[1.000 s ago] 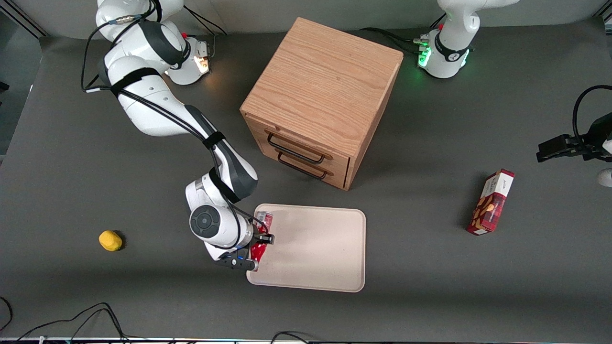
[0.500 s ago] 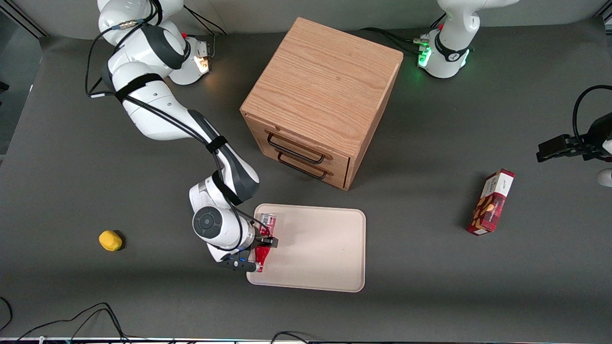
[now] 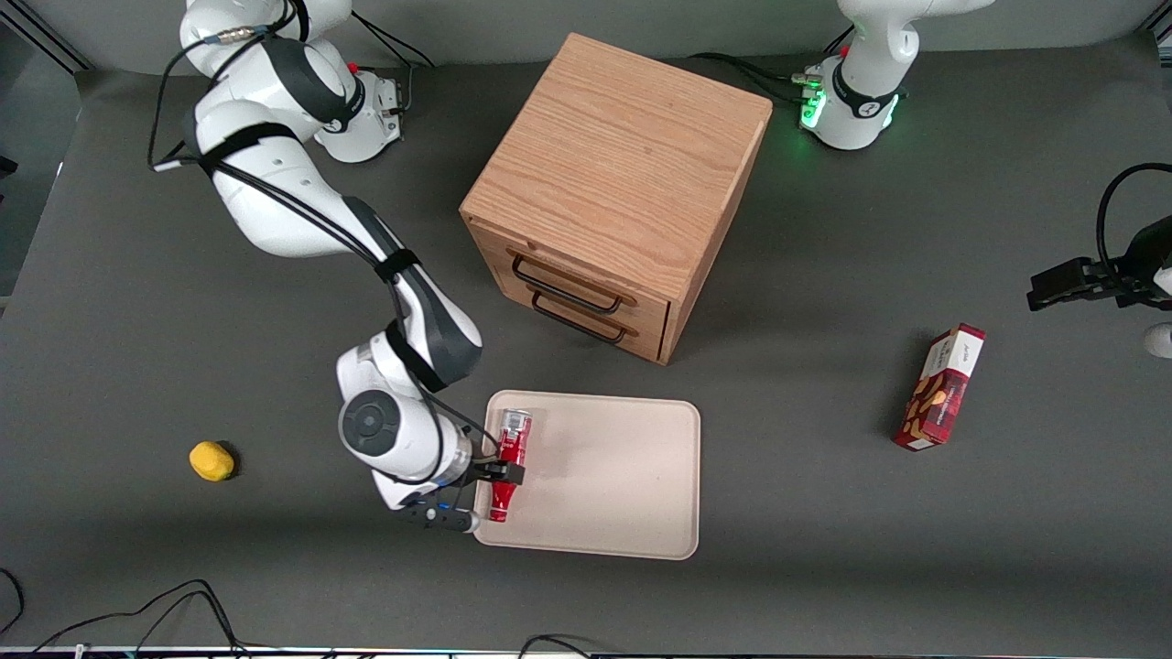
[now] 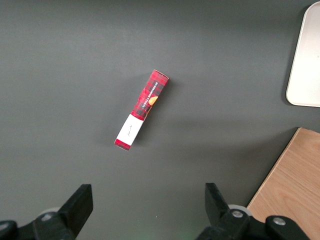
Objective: Place coke bottle on tray
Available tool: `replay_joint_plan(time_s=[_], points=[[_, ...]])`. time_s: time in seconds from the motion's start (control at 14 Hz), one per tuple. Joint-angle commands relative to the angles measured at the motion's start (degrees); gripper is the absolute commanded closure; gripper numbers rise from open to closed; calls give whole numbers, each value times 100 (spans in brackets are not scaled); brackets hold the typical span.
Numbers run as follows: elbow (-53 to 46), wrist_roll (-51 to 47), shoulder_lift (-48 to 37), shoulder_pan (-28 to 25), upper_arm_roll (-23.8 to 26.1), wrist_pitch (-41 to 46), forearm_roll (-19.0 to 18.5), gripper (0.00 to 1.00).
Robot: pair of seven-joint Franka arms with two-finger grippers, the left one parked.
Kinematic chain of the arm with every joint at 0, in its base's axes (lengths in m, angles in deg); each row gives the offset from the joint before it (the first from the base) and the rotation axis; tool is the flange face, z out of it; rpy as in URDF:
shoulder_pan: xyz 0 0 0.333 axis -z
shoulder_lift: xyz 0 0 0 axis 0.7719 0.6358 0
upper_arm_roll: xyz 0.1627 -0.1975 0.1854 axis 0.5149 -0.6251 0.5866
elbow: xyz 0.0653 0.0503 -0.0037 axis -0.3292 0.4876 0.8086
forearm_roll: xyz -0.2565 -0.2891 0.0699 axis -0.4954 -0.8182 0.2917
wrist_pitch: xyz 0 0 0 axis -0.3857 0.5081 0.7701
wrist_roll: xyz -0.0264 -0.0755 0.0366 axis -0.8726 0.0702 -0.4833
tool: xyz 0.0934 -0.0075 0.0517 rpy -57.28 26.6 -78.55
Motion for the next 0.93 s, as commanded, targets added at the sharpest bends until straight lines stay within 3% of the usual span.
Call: replay_joint_plan(time_s=[0.0, 0.21, 0.43, 0.86], points=[[760, 732, -1122, 551, 26, 485, 307, 0], [1190, 1376, -2062, 649, -596, 1127, 827, 0], [2208, 1877, -3256, 667, -1202, 1145, 1249, 0], [4407, 2353, -5701, 658, -2056, 1320, 1268, 0]])
